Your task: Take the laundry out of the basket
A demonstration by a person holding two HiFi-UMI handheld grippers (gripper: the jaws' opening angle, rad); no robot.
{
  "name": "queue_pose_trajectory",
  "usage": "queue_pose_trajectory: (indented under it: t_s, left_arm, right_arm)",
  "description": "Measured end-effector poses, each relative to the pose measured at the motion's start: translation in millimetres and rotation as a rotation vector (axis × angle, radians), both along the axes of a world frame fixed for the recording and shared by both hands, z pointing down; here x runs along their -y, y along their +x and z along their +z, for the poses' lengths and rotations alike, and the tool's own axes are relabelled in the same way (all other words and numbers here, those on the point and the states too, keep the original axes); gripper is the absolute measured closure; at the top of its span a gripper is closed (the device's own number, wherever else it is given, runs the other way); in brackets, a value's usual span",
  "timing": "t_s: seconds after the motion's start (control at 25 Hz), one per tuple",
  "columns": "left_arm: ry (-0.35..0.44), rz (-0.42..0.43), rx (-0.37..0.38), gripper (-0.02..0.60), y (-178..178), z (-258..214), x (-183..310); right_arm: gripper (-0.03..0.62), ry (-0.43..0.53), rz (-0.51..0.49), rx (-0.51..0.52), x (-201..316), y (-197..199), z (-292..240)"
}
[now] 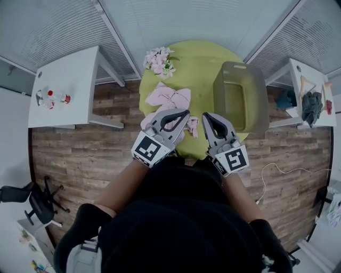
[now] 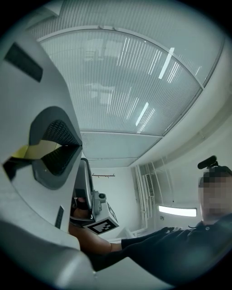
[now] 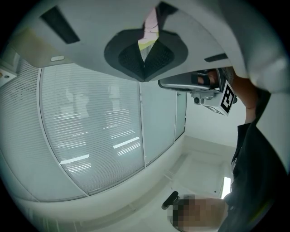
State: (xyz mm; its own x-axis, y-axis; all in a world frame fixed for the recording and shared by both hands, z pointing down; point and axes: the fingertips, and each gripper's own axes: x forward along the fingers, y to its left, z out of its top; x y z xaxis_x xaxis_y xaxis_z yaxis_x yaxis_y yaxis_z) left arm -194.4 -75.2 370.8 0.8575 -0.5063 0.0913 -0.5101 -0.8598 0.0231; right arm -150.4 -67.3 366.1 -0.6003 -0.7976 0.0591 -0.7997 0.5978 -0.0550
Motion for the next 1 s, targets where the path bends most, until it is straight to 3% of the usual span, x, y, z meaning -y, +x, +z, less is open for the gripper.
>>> queue_pose_trajectory:
  t_s: [0.4, 0.84, 1.0]
  left_arm:
    - [-0.032, 0.026, 0.000, 0.571, 3.2, 6.4, -3.3]
    - [-0.016, 0.018, 0.004, 0.571, 3.8, 6.6, -1.5]
    - [-0.001, 0.013, 0.036, 0.571, 2.9, 6.6, 1.0]
  right_arm:
    - [0.571, -0.008, -0.006, 0.016, -1.9, 1.1, -1.2]
    - [0.571, -0.010, -0.005, 0.012, 0.1, 1.2, 0.8]
    - [0.571, -0.011, -0.006, 0.010, 1.3, 2.1, 2.0]
